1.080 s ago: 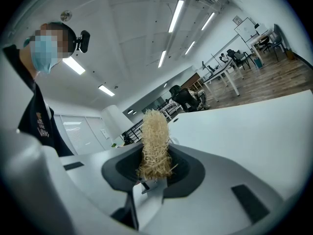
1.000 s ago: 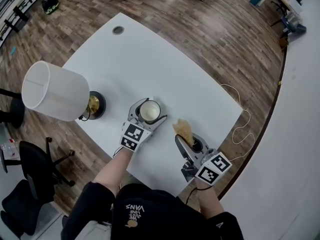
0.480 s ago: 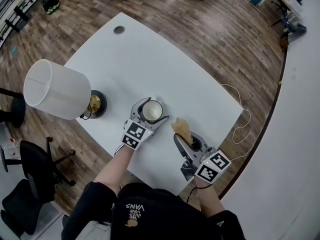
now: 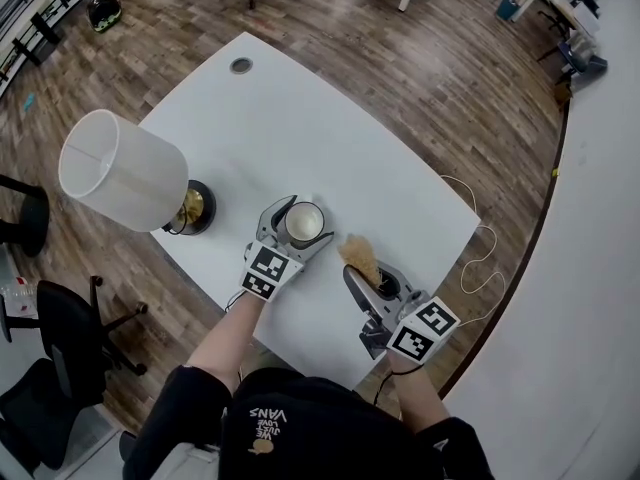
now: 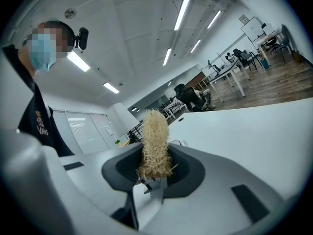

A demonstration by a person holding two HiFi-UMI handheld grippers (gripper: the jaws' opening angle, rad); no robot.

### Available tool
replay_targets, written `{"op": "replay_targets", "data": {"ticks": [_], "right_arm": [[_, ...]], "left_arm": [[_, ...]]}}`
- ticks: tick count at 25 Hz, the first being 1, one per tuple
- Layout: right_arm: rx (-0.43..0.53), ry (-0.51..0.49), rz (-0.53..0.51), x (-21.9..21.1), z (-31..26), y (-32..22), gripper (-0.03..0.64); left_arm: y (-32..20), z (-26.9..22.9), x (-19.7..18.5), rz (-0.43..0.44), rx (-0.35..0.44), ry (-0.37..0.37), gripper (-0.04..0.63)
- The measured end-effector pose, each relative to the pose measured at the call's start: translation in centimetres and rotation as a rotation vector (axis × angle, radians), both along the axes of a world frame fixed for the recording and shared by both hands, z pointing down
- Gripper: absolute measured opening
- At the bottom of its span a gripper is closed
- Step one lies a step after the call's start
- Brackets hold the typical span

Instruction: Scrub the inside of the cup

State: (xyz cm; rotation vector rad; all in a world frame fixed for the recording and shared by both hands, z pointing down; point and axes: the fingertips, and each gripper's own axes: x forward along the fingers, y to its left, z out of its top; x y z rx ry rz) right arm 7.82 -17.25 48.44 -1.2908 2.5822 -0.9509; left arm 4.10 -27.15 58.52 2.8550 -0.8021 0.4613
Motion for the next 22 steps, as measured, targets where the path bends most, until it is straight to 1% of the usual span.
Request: {"op": "replay_targets", "data": {"ticks": [9, 13, 18, 22], "right_arm": [[0.052, 0.006, -0.025, -0.8, -1.9, 0.2, 0.100], [0.082, 0.004, -0.036, -1.0, -3.1, 0.5, 0.100], [0.123, 0.006, -0.055, -1.2, -4.8, 1.1, 0.100], [0.157, 0.009, -0.070, -1.2, -6.1, 2.3, 0.100]], "left_arm": [[2.0, -6.0, -2.2, -0.033, 0.076, 0.057, 0.425], [3.8, -8.4, -2.6, -0.015, 0.109, 0.038, 0.425], [6.0, -11.2, -3.6, -0.044, 0.116, 0.050, 0.423], [8.6, -13.8, -4.0, -0.059, 0.167, 0.049, 0.423]]}}
